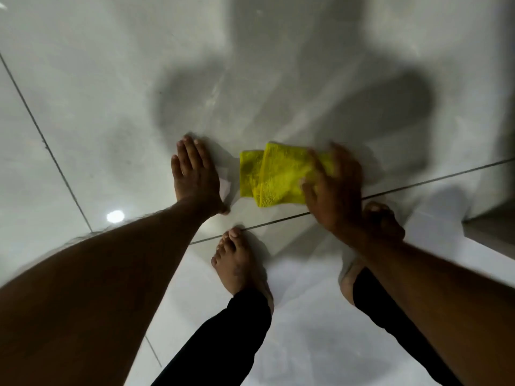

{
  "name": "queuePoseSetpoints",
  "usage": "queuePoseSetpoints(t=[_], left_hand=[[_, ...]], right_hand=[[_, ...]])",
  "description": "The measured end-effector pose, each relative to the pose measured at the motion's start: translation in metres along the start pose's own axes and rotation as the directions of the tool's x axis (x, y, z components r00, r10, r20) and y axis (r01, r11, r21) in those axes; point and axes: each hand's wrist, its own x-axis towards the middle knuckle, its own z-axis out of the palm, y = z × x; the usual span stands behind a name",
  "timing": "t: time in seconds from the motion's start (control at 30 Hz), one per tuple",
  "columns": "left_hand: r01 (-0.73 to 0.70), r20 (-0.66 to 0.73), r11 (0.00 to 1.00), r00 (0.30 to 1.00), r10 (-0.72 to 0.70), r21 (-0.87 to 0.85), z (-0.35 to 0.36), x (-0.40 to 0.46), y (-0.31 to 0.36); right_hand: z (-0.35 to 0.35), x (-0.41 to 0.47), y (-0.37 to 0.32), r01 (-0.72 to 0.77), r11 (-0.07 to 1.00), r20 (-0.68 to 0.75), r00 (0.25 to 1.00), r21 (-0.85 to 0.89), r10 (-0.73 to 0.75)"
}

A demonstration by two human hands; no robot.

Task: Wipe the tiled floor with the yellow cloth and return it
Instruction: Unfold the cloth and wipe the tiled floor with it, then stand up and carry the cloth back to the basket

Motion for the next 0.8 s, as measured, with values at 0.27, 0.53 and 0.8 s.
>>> queuePoseSetpoints(t=[0.27,0.53,0.8], left_hand=[[0.044,-0.033,0.969,0.998,-0.054,-0.245,-0.054,-0.067,0.01],[0.089,0.144,0.789,0.99,-0.001,-0.608,-0.237,-0.243,-0.002],[0.239,0.238,0.022,0.971,-0.032,-0.971,-0.475,-0.425,-0.009]], right_hand=[[-0.073,-0.019,-0.05,-0.711,0.24,0.382,0.593,0.661,0.709],[-0.344,-0.041,-0.164,-0.472,0.357,0.143,0.741,0.806,0.656],[-0.683,-0.135,-0.245,-0.093,0.421,-0.09,0.914,0.902,0.395]])
